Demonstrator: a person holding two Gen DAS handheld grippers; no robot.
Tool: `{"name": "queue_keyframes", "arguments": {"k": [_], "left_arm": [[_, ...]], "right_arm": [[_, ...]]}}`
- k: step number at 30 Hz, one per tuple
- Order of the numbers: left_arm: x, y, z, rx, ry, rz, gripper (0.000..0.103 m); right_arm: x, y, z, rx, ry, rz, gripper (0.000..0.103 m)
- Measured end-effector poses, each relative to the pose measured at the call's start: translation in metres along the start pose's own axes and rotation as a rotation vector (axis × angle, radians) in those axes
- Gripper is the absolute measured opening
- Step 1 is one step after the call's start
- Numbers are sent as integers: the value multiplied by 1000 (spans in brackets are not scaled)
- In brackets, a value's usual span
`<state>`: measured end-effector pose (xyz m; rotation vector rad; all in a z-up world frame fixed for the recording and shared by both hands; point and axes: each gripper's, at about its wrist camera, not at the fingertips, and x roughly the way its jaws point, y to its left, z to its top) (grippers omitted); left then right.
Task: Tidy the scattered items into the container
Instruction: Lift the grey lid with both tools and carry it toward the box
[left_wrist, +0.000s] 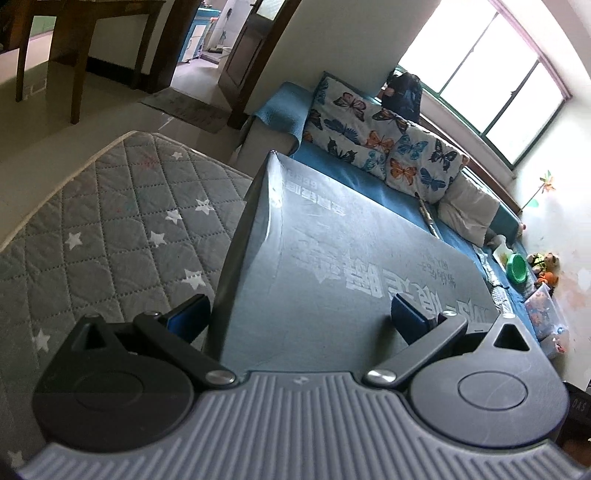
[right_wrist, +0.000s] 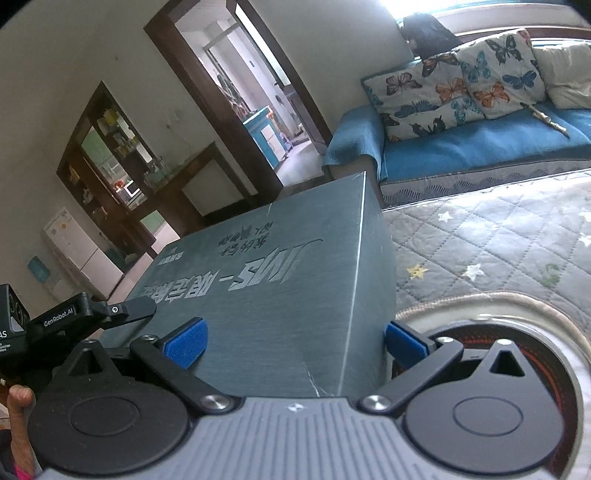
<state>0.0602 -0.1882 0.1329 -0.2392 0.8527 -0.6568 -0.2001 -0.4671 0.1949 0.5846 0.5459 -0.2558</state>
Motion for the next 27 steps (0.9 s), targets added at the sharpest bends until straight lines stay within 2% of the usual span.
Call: {"name": "queue_keyframes", "arguments": {"k": [11, 27], "left_arm": [[-52, -15, -47, 28, 18, -5, 103], [-123, -17, -133, 36, 38, 4, 103]], "right_arm": [[-62, 14, -48, -14, -43, -28, 103], [-126, 19, -132, -3, -76, -32, 103]]}}
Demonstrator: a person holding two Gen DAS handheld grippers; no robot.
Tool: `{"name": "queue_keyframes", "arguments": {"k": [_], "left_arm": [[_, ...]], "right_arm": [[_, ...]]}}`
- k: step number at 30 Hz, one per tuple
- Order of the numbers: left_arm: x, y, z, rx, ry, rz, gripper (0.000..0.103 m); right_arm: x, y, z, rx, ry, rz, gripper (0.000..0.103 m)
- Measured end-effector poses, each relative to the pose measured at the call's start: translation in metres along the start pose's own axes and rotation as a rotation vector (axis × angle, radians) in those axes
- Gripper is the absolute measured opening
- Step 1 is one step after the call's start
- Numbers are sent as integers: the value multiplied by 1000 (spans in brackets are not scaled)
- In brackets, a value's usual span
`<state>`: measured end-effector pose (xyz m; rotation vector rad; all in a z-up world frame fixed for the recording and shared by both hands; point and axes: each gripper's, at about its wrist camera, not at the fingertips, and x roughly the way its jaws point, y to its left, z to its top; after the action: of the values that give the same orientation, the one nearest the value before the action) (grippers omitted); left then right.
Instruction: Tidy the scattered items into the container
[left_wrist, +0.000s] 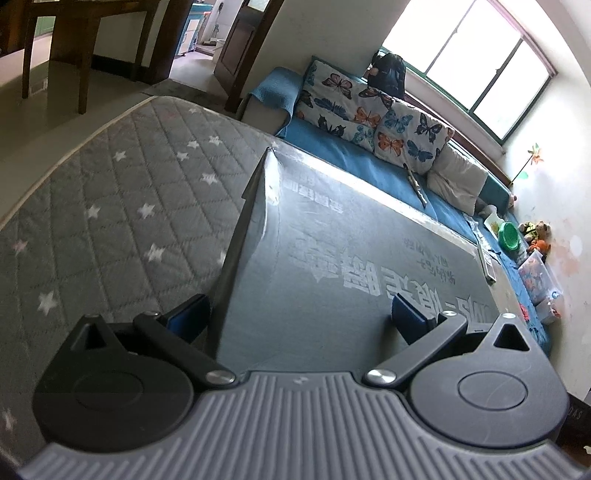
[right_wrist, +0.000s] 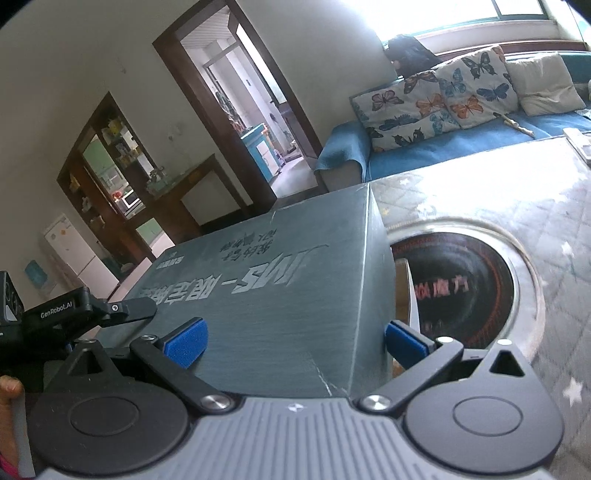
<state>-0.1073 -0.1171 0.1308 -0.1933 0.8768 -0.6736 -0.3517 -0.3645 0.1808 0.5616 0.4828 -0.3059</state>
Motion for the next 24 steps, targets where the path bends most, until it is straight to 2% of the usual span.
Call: {"name": "queue_keyframes", "arguments": {"k": [5, 17, 24], "left_arm": [[-22, 3, -26, -3, 3, -1, 103], [-72, -7, -80, 37, -46, 12, 103], [-96, -4, -113, 31, -39, -6, 103]], "right_arm": [[-24, 4, -23, -21, -15, 0, 103], [-75, 12, -77, -18, -35, 16, 103], [-102, 20, -105, -52, -52, 11, 103]]}}
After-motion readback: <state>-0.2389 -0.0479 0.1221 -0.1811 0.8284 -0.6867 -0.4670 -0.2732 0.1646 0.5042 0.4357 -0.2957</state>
